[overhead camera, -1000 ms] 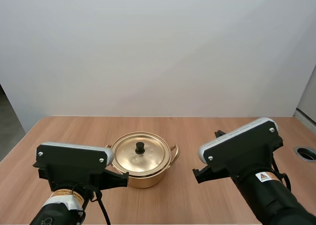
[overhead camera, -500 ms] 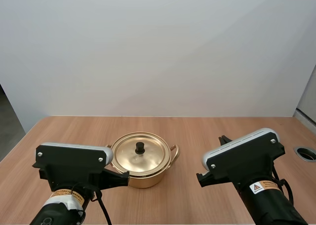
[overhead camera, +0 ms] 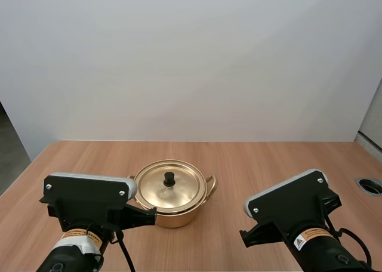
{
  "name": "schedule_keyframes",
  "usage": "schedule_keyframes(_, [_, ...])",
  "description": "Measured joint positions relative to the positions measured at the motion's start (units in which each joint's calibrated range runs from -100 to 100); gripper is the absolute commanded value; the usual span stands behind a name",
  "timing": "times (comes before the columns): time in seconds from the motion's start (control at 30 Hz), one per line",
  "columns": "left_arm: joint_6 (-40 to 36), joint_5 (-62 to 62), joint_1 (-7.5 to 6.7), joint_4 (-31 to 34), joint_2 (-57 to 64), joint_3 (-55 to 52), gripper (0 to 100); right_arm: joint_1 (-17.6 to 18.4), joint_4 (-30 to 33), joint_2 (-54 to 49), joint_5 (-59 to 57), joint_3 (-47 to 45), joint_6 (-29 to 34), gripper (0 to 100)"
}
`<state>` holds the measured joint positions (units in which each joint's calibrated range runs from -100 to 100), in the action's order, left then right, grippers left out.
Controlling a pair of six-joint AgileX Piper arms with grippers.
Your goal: Open the pot, put the car inside, and close it
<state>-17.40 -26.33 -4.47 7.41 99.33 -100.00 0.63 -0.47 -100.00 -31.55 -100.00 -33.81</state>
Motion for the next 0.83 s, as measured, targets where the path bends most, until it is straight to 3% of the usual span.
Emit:
schedule_keyframes(0.43, [0.0,0.0,0.0,0.1,0.0,0.0,0,0.0,1.3,0.0,0.2,0.0,18.3,0])
schedule_keyframes(0.83, [0.0,0.0,0.0,0.1,0.0,0.0,0,0.0,1.3,0.0,0.2,0.0,19.3,0])
